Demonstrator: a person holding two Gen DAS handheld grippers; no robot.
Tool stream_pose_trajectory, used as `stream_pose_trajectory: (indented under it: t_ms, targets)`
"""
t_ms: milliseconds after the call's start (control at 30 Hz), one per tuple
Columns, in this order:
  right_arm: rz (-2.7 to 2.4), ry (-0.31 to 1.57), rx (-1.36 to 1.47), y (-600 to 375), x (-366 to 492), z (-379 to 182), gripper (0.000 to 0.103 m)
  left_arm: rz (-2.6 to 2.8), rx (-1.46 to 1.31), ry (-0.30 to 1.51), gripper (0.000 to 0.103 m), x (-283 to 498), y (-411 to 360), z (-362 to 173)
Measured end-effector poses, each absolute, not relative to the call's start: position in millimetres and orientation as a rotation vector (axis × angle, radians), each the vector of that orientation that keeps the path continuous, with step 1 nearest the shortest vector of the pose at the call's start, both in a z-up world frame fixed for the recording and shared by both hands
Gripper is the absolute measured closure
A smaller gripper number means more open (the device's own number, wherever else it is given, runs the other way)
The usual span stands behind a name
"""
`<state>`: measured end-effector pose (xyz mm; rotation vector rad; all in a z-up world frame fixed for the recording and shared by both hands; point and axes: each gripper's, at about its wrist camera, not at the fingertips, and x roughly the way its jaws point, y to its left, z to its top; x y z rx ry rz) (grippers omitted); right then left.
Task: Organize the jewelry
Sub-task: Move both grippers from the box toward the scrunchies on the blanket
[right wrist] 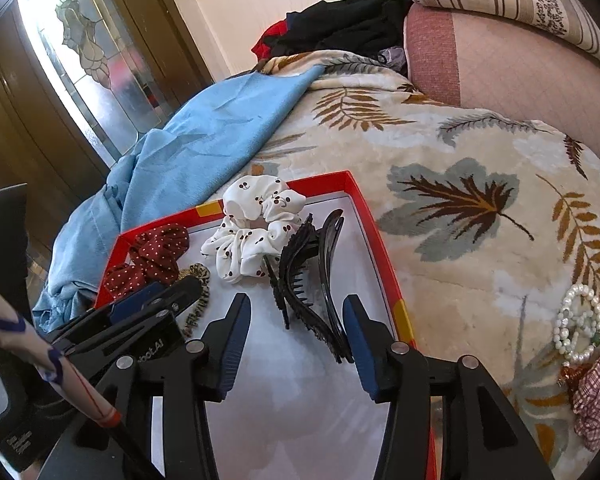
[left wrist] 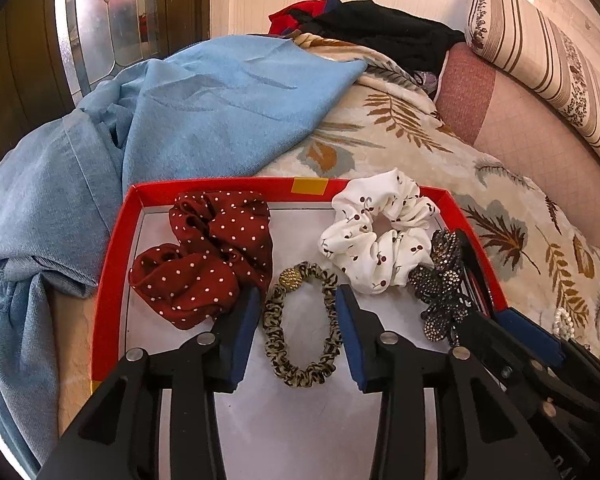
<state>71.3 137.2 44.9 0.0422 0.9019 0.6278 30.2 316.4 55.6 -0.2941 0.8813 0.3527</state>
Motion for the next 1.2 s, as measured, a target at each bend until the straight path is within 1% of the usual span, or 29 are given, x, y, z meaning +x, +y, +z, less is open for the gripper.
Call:
stream_pose_trajectory:
  t_ms: [600,1200]
  targets:
    - [0.644,0.875,0.107,112,53,64,0.051,0.345,-0.252,0.803,0.052,25,306,73]
    - [0.600,0.869,0.173,61,37,72,0.050,0.306,-0.201,0.739,0.050,22,279,87]
